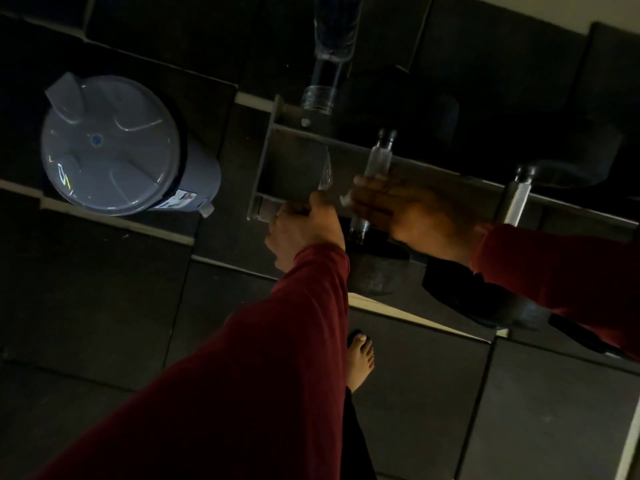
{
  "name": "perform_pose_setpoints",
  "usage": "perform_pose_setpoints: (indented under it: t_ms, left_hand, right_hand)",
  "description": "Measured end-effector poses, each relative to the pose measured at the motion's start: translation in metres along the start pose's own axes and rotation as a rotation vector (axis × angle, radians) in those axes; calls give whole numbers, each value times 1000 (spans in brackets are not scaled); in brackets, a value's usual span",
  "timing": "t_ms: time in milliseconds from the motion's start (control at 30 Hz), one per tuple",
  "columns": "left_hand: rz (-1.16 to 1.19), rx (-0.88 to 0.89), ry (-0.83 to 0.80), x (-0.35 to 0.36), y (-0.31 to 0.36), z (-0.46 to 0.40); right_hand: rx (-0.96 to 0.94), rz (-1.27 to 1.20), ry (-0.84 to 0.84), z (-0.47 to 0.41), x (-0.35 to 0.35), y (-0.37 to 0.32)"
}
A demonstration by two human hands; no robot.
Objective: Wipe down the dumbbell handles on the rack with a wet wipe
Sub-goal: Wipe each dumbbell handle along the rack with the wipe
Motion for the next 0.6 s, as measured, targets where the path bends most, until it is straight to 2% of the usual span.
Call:
perform_pose_setpoints:
  t_ms: [100,167,267,333,433,533,600]
  left_hand:
    - [-9,19,11,-2,2,2]
    - [-31,74,-5,-2,6,6]
    - [-113,204,-13,-2,11,12]
    - [-178,325,-43,1,14,17]
    - [-342,566,-107,7,12,40]
    - [-346,719,-79,0,1,77]
    - [-354,804,-57,0,-8,99]
  right_hand:
    - [-117,-108,48,6,-18,-2]
    - [-116,-145,160,5,-36,4]
    - [60,-266,268,9,-44,1]
    - [179,-352,251,18,-42,-9]
    - [488,-508,294,44,-47,-4]
    - [843,-792,417,90,-46,11]
    - [968,-879,400,124,-40,15]
Point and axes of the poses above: each hand's wrist, its own z-axis away from the middle knuckle, its own x-axis out of the palm, y = z × x, the point moved 6 cm from there along -z, towards the middle knuckle, and after that the axes turned 9 degrees about -x, right-handed, at the moved point
